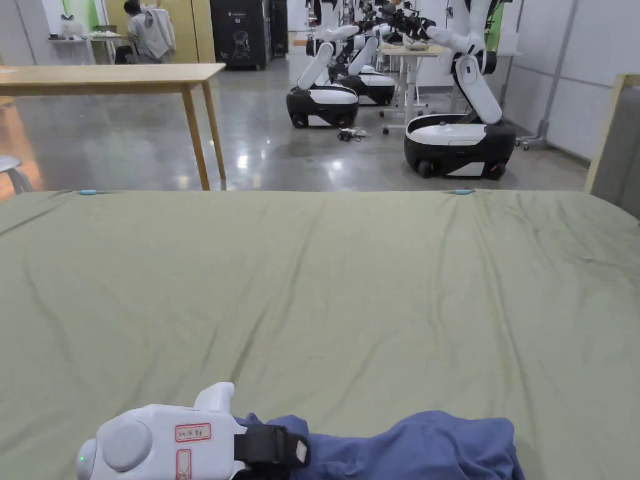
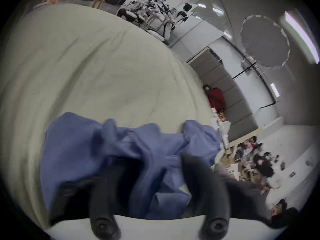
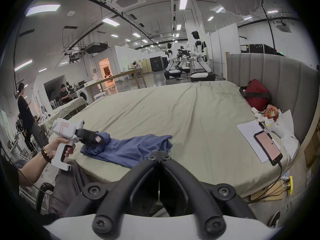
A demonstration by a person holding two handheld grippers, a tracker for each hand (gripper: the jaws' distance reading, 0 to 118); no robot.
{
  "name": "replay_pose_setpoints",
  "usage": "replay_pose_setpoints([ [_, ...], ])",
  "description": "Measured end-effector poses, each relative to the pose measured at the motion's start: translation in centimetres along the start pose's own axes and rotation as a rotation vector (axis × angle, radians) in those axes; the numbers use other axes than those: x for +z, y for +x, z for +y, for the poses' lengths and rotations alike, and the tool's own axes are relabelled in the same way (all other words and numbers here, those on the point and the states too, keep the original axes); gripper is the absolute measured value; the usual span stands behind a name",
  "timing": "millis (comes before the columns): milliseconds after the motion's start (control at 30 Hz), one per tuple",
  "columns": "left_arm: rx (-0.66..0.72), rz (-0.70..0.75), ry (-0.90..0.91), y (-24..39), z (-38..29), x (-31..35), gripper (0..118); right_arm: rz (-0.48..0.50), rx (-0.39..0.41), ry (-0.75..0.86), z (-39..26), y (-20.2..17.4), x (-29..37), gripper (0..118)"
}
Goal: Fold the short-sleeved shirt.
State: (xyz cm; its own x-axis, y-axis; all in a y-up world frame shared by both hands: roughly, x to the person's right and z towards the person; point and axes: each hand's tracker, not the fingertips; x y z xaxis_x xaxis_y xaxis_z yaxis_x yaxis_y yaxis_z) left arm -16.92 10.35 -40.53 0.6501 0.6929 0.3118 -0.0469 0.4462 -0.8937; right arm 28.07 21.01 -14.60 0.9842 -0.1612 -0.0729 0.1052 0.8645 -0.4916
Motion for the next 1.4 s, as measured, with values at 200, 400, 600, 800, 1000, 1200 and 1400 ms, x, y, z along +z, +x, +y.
replay_pose_setpoints([
  [200,-0.237,0.378,-0.095,1.3,0.0,6.6,97,0.004,-0.007,-0.007,0.0,-0.5,-0.3,0],
  [400,-0.374,0.323,0.041,3.3,-2.0,13.3,89,0.032,0.0,-0.001,0.2,-1.2,-0.7,0],
  [600,-0.441,0.396,-0.018,0.3,-5.2,14.5,0,0.057,0.004,-0.003,0.4,-1.5,-1.2,0],
  [800,-0.344,0.387,-0.081,-3.5,-3.4,10.4,0,0.068,0.01,0.001,0.5,-1.8,-1.2,0],
  [1000,-0.084,-0.081,-0.023,-1.1,0.8,3.4,0,0.058,0.004,0.004,0.7,-2.1,-0.5,0],
  [1200,-0.052,-0.096,-0.105,0.8,1.8,-2.1,0,0.042,-0.004,0.001,0.5,-2.0,-0.1,0],
  [1400,-0.023,-0.09,-0.143,1.0,0.5,-6.8,0,0.019,-0.012,-0.002,0.7,-1.4,0.3,0],
])
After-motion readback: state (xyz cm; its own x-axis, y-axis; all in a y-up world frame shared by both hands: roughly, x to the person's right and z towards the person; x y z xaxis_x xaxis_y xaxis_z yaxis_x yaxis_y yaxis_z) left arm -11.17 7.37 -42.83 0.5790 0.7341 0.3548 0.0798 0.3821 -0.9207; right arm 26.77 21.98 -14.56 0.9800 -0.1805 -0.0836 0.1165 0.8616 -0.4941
